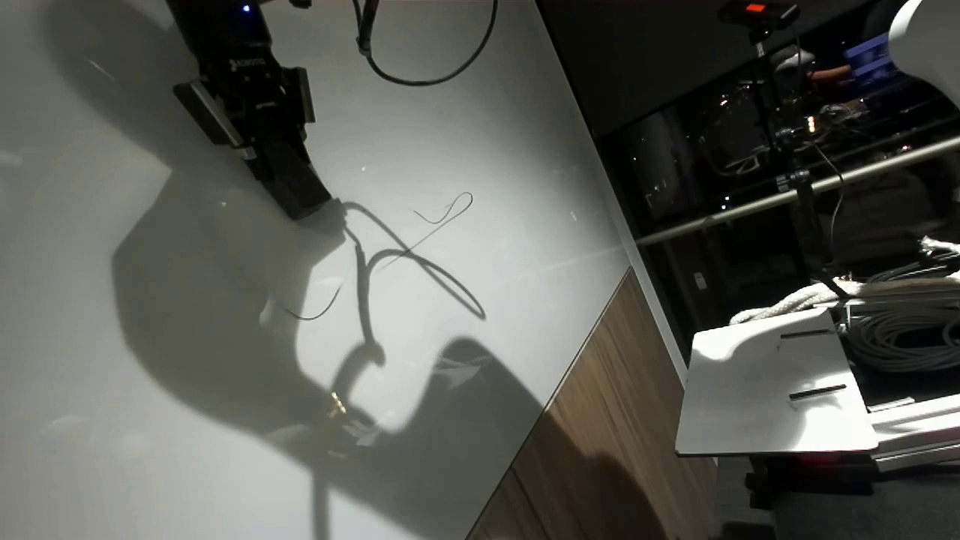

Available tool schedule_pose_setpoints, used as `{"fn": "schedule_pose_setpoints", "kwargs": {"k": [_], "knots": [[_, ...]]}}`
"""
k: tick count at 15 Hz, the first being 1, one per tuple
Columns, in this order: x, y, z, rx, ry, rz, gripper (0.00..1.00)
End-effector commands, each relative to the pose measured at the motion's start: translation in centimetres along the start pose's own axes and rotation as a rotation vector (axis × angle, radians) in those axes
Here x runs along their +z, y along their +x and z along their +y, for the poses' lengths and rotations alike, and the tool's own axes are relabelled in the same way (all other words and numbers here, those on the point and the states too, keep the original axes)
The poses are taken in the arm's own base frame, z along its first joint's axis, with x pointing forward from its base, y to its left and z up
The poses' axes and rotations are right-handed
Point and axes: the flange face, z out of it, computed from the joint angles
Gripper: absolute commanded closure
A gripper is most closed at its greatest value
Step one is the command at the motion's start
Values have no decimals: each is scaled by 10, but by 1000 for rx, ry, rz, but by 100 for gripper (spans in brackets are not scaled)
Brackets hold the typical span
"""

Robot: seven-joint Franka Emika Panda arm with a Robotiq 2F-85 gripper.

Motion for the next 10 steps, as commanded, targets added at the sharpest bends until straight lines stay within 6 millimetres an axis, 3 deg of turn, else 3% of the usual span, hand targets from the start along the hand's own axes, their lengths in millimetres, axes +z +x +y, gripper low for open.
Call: {"fn": "schedule_pose_setpoints", "kwargs": {"k": [1, 6, 10], "knots": [[10, 19, 41, 17, -46, 69, 71], [57, 3, -30, -7, 5, 30, 71], [99, -7, -73, -21, 26, 3, 71]]}}
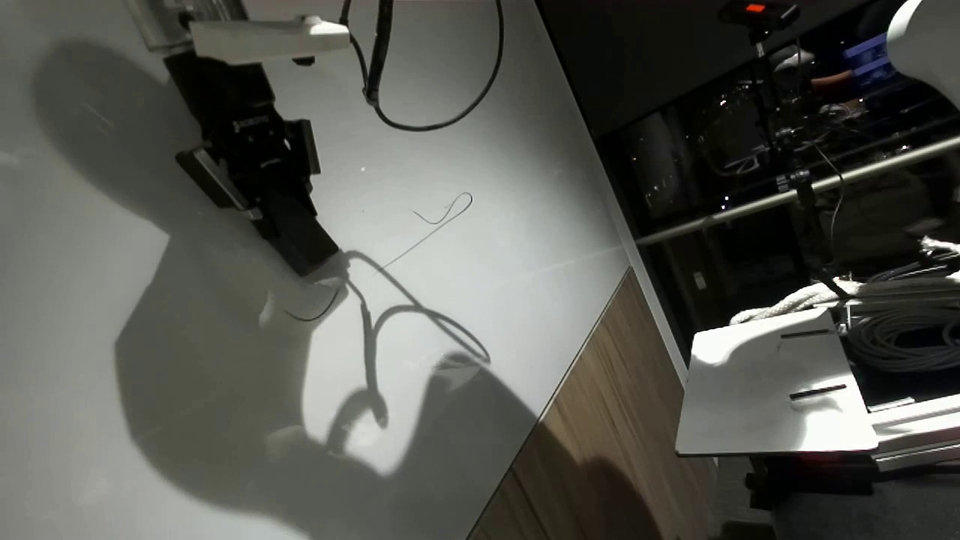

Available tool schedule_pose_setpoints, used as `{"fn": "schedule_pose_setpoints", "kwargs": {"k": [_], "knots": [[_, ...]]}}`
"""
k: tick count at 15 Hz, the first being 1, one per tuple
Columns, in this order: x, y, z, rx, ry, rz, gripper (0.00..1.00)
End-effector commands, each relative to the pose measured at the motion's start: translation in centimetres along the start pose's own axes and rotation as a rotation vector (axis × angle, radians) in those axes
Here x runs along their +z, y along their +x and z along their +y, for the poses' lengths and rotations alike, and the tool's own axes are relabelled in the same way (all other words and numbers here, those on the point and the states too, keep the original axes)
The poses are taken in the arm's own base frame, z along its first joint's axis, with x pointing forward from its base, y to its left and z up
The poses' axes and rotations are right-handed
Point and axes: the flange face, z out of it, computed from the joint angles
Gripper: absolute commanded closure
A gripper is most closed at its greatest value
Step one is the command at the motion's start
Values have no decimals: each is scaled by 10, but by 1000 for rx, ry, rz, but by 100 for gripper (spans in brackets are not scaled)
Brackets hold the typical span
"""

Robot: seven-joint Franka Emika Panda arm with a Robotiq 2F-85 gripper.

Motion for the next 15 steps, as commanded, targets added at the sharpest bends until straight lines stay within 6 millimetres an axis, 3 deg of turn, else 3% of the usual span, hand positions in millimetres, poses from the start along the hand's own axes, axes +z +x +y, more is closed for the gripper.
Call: {"fn": "schedule_pose_setpoints", "kwargs": {"k": [1, 3, 5, 10, 15], "knots": [[53, 12, -33, -8, 27, 39, 71], [73, 10, -44, -21, 15, 27, 71], [87, 10, -42, -36, -10, 14, 71], [83, 18, -2, -28, -60, 15, 71], [77, 6, 41, -7, -126, 9, 71]]}}
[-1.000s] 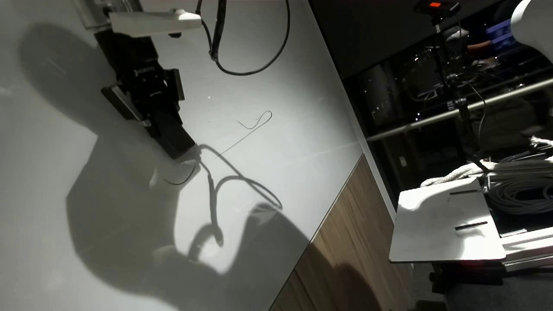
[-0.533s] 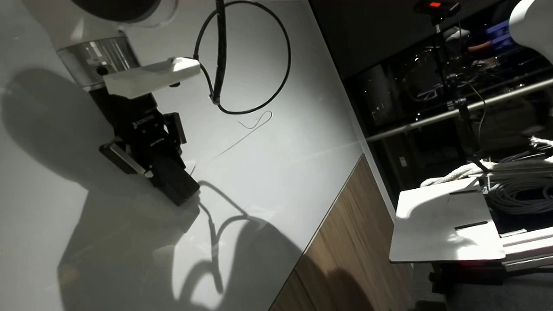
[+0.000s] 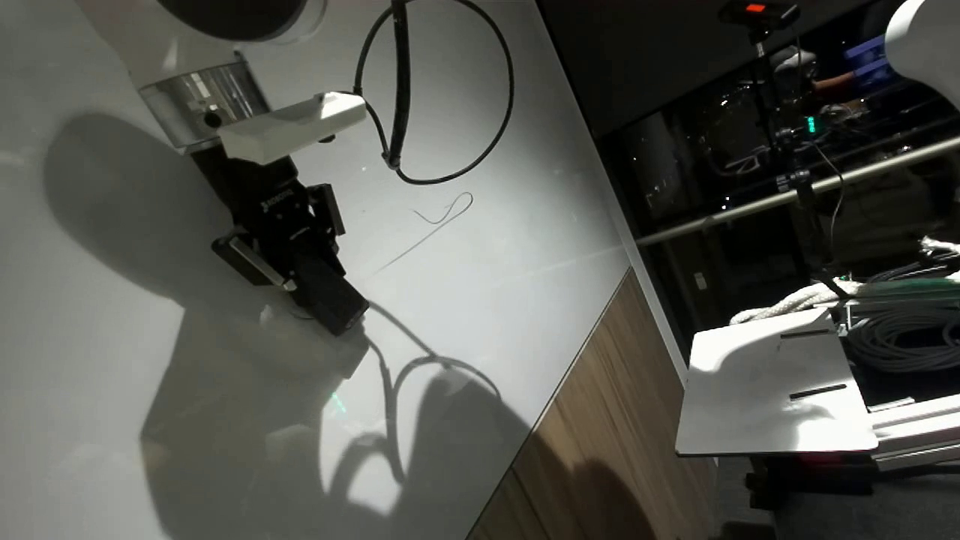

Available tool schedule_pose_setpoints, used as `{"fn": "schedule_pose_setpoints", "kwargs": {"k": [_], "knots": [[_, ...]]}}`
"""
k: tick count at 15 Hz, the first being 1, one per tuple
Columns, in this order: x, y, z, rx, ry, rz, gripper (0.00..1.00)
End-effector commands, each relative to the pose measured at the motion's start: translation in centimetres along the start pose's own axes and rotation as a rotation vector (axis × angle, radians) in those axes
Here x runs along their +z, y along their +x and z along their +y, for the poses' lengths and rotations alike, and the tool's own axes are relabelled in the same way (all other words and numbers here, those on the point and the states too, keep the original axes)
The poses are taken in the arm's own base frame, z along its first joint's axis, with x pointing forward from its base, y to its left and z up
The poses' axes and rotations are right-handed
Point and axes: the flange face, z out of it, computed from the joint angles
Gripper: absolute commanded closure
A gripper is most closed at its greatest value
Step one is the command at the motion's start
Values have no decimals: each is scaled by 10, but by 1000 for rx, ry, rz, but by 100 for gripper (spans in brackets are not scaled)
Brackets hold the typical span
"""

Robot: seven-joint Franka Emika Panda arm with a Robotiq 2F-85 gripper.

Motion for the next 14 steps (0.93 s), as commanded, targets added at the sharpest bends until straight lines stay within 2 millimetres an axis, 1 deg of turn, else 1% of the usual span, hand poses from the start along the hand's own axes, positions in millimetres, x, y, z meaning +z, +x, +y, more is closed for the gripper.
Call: {"fn": "schedule_pose_setpoints", "kwargs": {"k": [1, 3, 5, 9, 10, 14], "knots": [[13, 17, 78, 31, -83, 71, 71], [18, 9, 104, 55, -111, 59, 71], [23, 0, 135, 94, -135, 49, 71], [33, -21, 206, 188, -161, 55, 71], [34, -27, 227, 211, -172, 67, 71], [27, -47, 318, 311, -232, 137, 71]]}}
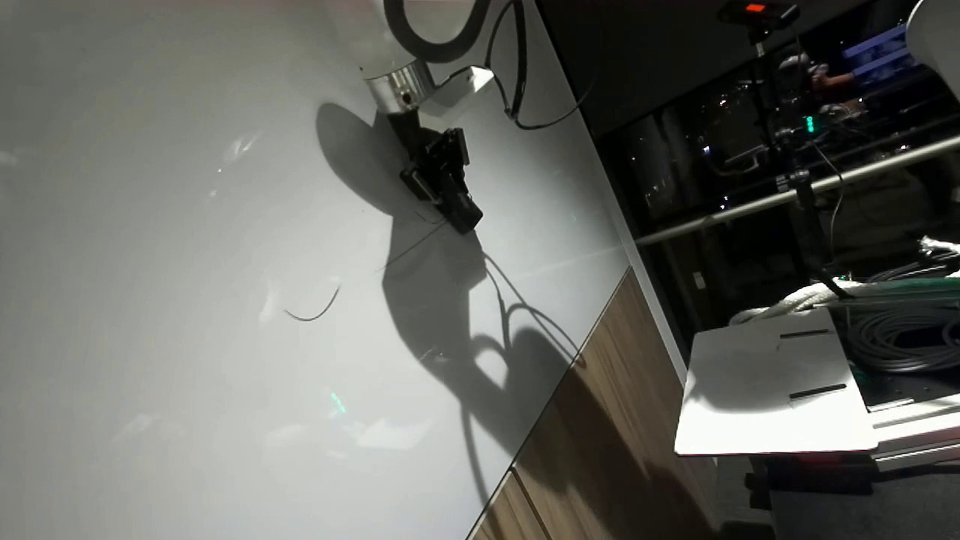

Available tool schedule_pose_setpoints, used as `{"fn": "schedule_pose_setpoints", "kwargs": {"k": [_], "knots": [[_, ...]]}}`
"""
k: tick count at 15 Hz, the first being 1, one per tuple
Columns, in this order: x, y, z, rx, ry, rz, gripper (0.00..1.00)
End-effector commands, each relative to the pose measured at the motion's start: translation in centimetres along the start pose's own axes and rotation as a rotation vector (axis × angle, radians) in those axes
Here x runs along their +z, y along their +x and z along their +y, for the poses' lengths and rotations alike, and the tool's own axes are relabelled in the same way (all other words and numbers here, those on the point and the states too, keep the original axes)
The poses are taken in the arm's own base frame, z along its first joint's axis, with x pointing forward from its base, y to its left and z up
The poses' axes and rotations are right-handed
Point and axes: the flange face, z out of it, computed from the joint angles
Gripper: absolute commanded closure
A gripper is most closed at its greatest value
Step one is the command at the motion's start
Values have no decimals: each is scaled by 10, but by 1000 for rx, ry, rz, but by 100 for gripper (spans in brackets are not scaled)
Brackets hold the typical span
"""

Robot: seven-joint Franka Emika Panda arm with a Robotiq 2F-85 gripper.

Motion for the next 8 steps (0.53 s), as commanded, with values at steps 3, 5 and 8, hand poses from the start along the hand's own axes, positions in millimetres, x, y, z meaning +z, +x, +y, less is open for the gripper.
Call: {"fn": "schedule_pose_setpoints", "kwargs": {"k": [3, 5, 8], "knots": [[7, 5, 114, 164, -23, 129, 71], [7, 0, 114, 194, 11, 137, 71], [16, -13, 90, 213, 81, 125, 71]]}}
